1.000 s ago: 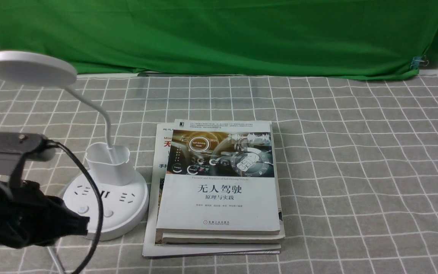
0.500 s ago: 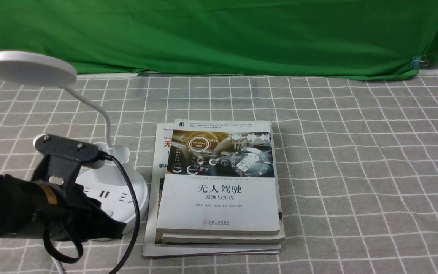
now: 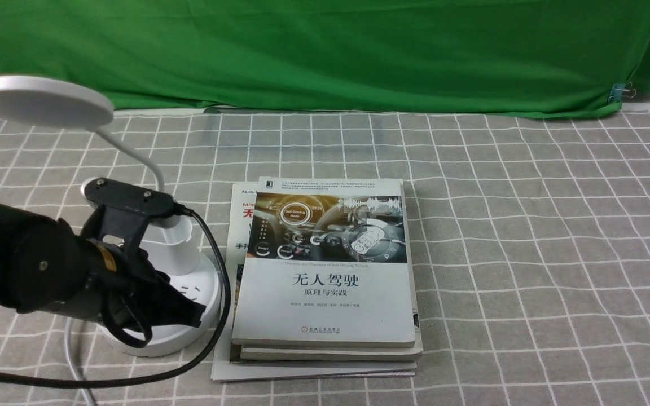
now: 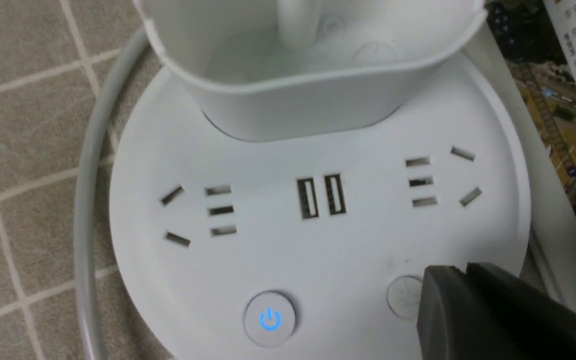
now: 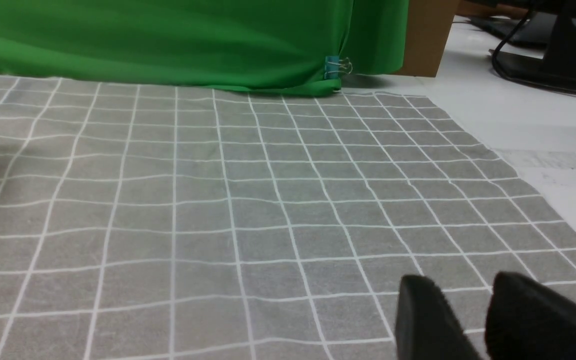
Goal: Turn on the desk lamp on the grey coffee tablecloth with your hand.
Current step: 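Press the power button on the lamp base to turn the lamp on with the left gripper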
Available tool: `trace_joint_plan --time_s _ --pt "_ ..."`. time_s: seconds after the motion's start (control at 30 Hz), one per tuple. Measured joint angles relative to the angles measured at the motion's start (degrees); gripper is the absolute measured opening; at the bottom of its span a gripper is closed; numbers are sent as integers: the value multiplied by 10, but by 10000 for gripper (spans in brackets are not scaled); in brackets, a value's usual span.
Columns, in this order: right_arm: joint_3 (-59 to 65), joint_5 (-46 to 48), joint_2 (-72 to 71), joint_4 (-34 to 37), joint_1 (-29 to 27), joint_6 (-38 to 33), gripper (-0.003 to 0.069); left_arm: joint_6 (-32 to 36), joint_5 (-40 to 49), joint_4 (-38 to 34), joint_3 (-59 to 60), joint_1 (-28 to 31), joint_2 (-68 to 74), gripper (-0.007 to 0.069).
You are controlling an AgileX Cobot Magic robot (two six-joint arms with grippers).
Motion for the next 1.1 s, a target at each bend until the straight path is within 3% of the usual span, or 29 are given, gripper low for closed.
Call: trace_joint_plan --time_s 1.1 --pt "0 0 0 0 0 0 245 1 -8 4 -1 0 19 16"
